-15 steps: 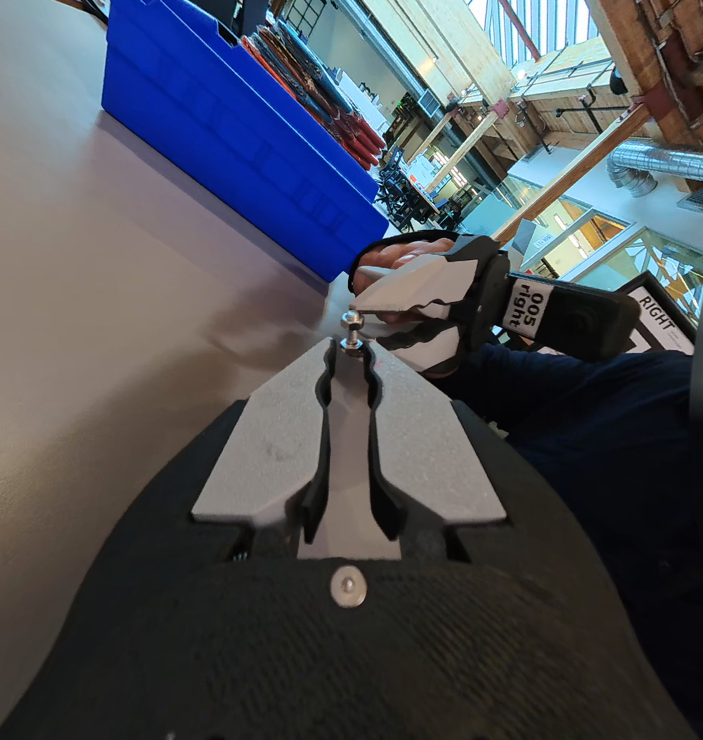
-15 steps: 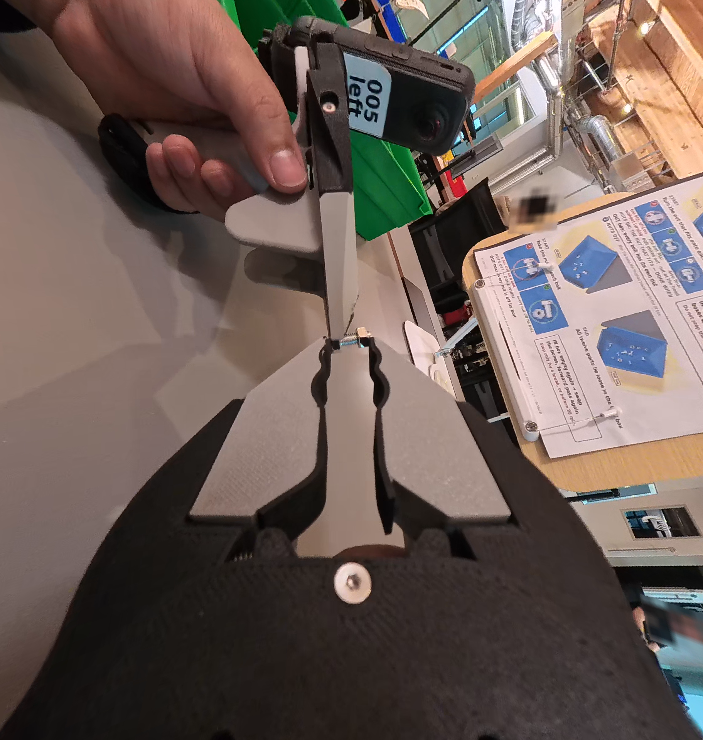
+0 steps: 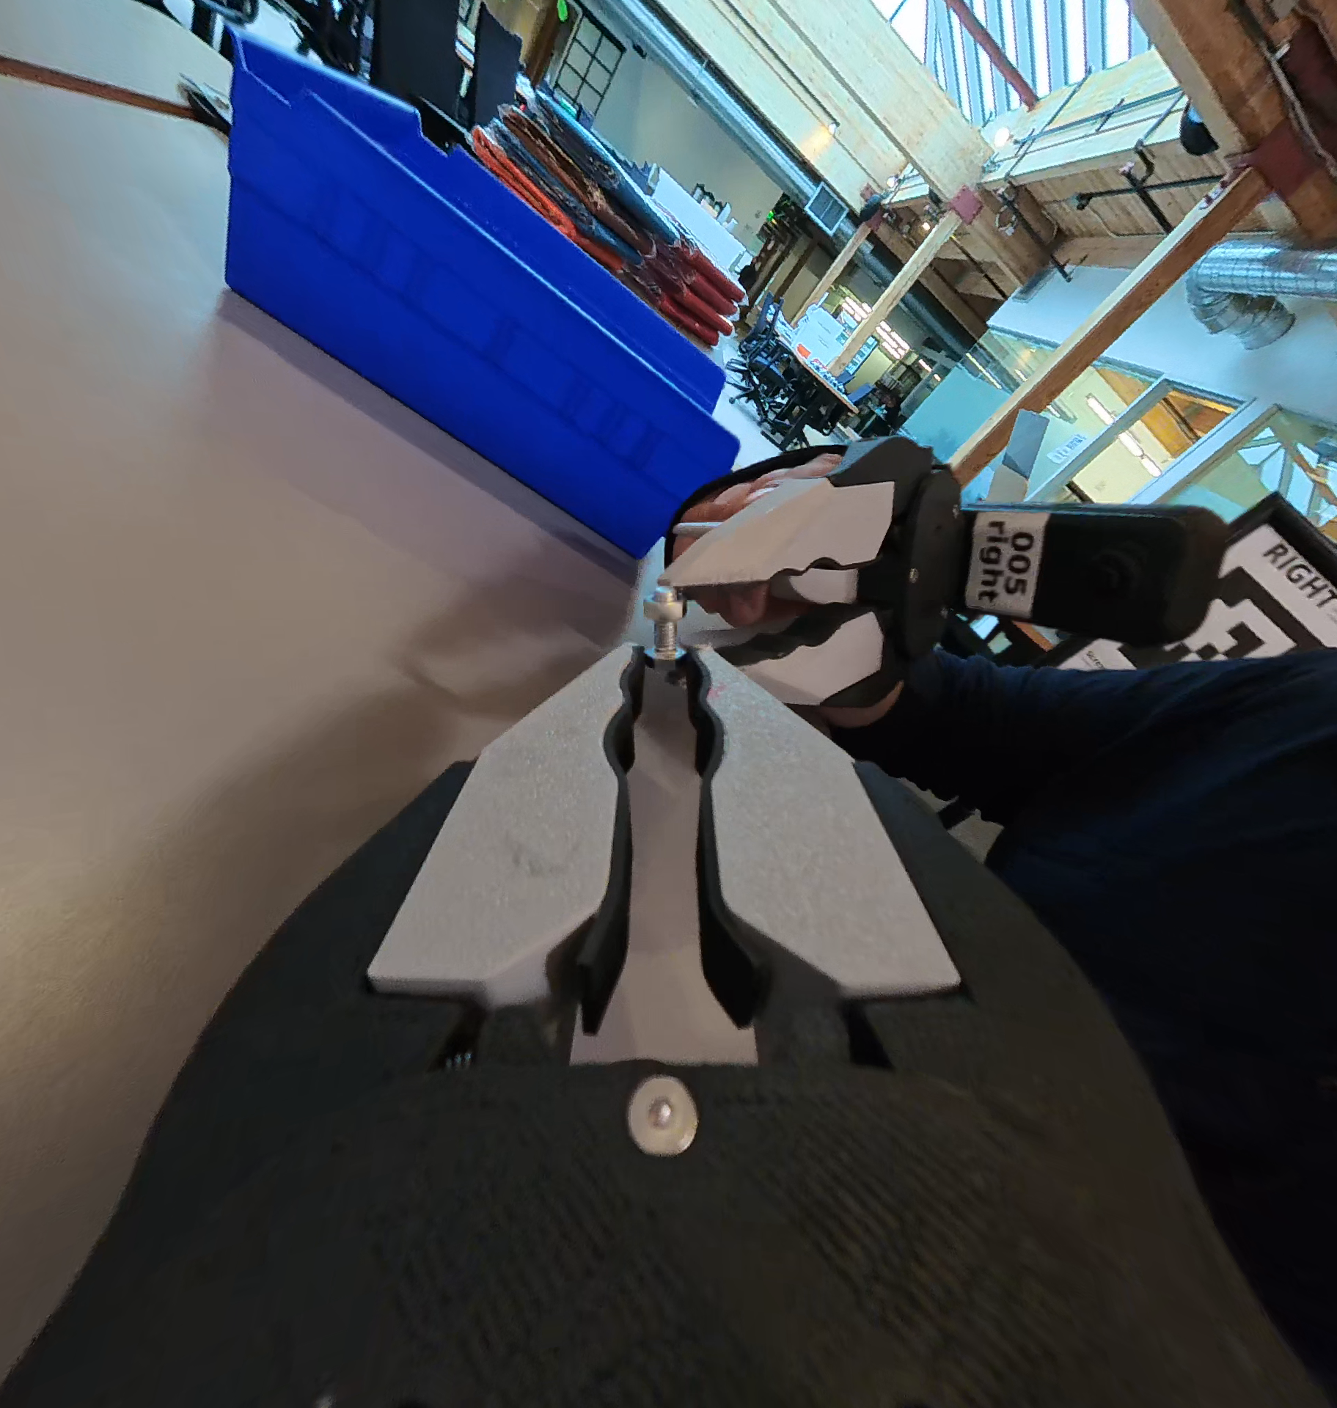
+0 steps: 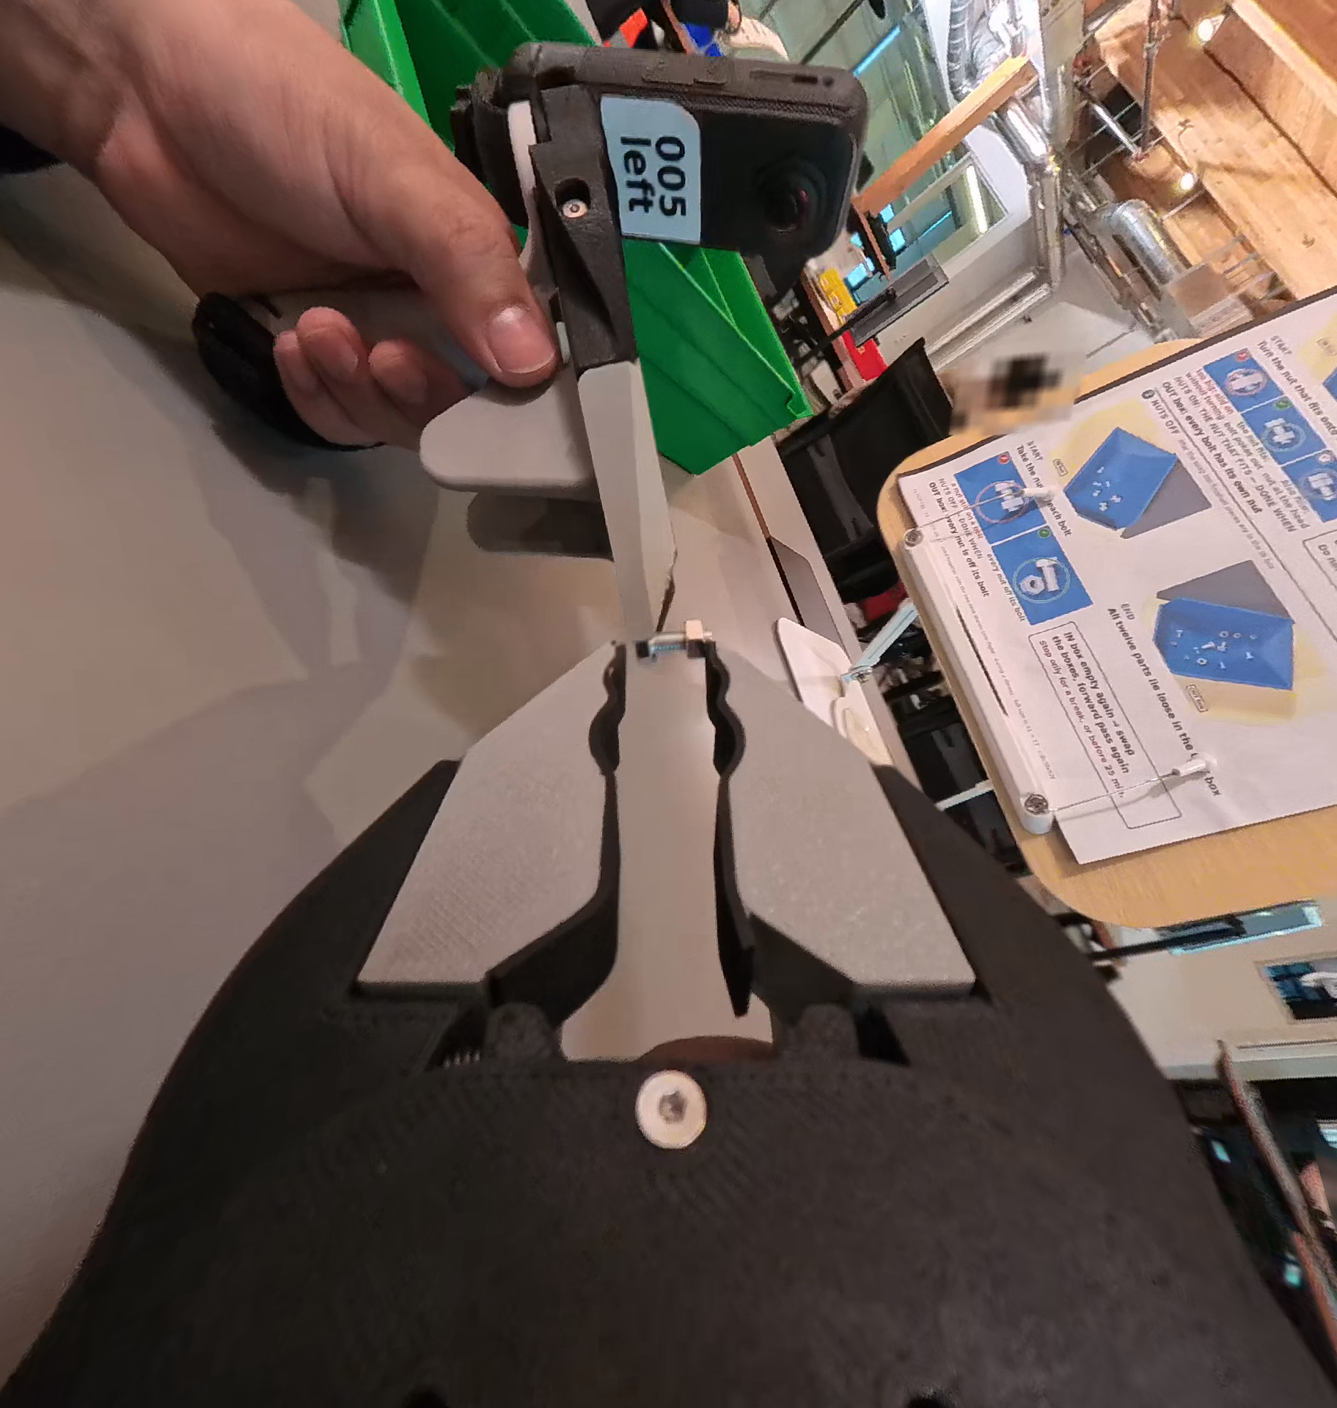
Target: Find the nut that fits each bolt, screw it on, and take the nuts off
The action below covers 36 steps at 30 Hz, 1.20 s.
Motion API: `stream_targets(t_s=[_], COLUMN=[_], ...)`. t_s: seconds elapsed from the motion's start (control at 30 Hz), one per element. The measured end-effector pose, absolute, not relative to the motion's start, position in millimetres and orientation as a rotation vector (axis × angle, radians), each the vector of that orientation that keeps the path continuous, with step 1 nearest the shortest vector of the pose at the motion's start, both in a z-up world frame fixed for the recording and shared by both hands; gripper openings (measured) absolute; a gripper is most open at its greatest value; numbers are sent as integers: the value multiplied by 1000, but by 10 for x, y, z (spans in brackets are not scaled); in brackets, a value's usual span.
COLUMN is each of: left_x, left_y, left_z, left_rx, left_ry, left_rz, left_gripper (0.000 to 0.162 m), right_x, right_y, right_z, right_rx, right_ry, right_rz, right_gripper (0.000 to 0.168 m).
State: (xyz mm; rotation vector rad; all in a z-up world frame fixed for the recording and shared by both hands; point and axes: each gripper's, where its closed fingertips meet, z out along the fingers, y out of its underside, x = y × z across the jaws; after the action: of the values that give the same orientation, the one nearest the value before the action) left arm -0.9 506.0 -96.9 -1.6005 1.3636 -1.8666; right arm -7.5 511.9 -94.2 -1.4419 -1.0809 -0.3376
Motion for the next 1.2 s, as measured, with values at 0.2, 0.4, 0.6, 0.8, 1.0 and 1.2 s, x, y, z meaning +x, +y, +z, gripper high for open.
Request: stream_targets(t_s=[0.2, 0.4, 0.6, 0.8, 1.0, 1.2], left_x=[-54, -69, -60, -100, -47, -41], left_y=[5117, 5034, 4989, 5175, 5024, 5241], left_z=[-840, -757, -749, -702, -762, -870], left_rx=[-1537, -1441, -1407, -1435, -1422, -1508], left_ry=[1316, 1369, 1396, 1296, 1381, 1329], left_rz=[-1877, -1823, -1787, -1783, -1778, -1643], left_gripper=[9, 8, 9, 9, 9, 9], right_x=[-105, -179, -260, -208, -186, -210], right_y=[5027, 5020, 4984, 4967, 5069, 4976], right_z=[-769, -732, -658, -601, -696, -620], right_rx=[-1484, -1583, -1573, -1559, -1621, -1585], right_ry=[-949, -782, -705, -689, -643, -666], right_rz=[36, 488, 714, 737, 713, 796], right_gripper=[22, 34, 40, 31, 44, 25])
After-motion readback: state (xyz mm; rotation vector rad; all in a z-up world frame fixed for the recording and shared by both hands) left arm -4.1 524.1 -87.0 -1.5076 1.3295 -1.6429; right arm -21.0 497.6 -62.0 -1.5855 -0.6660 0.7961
